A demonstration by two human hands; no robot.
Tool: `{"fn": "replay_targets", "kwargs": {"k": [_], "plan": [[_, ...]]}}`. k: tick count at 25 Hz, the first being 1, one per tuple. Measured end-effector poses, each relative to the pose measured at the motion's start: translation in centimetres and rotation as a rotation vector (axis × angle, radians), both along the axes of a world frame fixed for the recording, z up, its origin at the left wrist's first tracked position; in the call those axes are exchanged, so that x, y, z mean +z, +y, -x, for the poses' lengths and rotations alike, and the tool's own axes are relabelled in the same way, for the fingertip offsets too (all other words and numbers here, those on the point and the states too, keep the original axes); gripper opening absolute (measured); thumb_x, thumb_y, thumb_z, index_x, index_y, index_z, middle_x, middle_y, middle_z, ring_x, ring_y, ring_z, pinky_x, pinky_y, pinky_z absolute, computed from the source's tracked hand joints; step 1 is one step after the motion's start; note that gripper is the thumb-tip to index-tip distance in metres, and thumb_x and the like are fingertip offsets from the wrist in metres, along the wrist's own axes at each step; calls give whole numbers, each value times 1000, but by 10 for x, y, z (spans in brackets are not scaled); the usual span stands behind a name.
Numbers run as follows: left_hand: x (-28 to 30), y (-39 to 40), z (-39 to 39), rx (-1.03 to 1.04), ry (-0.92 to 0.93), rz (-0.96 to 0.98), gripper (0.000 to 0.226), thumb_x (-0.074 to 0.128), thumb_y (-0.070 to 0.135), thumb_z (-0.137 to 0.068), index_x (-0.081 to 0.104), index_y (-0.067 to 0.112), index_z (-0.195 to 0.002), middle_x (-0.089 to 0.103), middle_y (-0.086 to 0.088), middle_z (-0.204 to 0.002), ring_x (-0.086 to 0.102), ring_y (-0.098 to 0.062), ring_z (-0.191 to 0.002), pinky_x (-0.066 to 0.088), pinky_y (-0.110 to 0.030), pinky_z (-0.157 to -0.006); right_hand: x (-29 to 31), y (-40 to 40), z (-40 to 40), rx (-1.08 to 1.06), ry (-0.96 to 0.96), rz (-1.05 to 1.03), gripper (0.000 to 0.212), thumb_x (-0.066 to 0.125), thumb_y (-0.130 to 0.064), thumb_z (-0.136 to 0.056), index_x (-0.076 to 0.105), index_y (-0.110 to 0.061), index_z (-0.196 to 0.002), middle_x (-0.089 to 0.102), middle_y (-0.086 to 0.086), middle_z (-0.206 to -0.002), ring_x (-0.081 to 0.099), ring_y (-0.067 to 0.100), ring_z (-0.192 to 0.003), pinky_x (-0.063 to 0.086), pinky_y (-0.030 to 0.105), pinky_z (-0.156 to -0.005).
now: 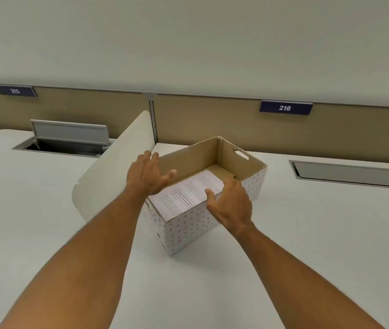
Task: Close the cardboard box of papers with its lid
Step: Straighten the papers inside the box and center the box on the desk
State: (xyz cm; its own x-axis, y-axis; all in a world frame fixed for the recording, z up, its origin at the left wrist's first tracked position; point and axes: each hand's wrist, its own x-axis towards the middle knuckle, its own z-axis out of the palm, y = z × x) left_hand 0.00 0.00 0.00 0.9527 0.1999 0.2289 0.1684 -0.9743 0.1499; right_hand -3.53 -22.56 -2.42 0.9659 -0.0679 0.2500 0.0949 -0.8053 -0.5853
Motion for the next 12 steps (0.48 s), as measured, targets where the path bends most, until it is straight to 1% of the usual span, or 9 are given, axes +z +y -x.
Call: {"fn": "replay_targets", "kwargs": {"k": [2,3,4,5,6,7,9,10,12], "plan": [[-3,13,-12,-3,28,45,60,52,49,-87,50,7,-131,52,-15,-132,52,-31,-117,48,-45,-89,-2,7,-4,-63,102,-75,47,64,-50,-85,62,-11,-110,71,6,-105,68,20,-85,41,16,-56],[-6,20,-19,-9,25,64,48,55,37,-86,54,6,-123,55,-14,-125,54,-30,-110,48,-43,-85,-5,8,-6,-87,145,-110,41,65,-48,-86,66,-11,-104,73,6,-101,69,18,-77,37,13,-49],[-8,27,-25,-2,31,90,38,56,26,-86,57,5,-118,57,-14,-120,55,-29,-106,48,-42,-84,-8,8,-8,-116,183,-160,38,66,-46,-86,69,-11,-100,74,5,-99,69,16,-71,34,11,-45],[-9,33,-32,6,34,120,33,55,19,-86,59,4,-116,59,-15,-119,56,-30,-104,49,-42,-85,-9,9,-10,-130,210,-210,35,68,-44,-85,70,-11,-97,75,5,-99,69,15,-68,34,11,-43],[-11,38,-37,13,38,144,31,55,14,-88,60,3,-117,60,-15,-119,57,-30,-105,50,-43,-87,-8,10,-11,-148,244,-273,32,72,-41,-84,69,-11,-96,75,6,-100,70,16,-67,38,12,-43],[-12,43,-44,14,38,154,31,54,12,-90,62,2,-118,61,-16,-121,58,-31,-106,50,-43,-88,-8,9,-14,-179,279,-367,30,75,-37,-81,67,-11,-94,75,7,-100,71,18,-67,46,16,-45],[-12,52,-56,11,59,187,29,53,9,-92,64,1,-118,63,-18,-121,60,-33,-107,50,-41,-88,-7,9,-17,-252,371,-589,29,81,-27,-78,61,-11,-92,74,12,-100,73,21,-65,60,28,-55],[-14,55,-62,6,68,210,27,52,8,-93,66,0,-115,65,-19,-118,61,-33,-104,51,-41,-87,-6,9,-18,-271,413,-697,29,82,-22,-77,60,-10,-92,74,13,-99,74,21,-63,63,32,-59],[-15,59,-69,1,74,279,25,51,6,-94,71,-1,-107,69,-20,-111,64,-34,-96,52,-40,-82,-5,8,-20,-275,474,-837,29,83,-14,-76,63,-5,-95,74,14,-98,74,20,-59,63,33,-61]]}}
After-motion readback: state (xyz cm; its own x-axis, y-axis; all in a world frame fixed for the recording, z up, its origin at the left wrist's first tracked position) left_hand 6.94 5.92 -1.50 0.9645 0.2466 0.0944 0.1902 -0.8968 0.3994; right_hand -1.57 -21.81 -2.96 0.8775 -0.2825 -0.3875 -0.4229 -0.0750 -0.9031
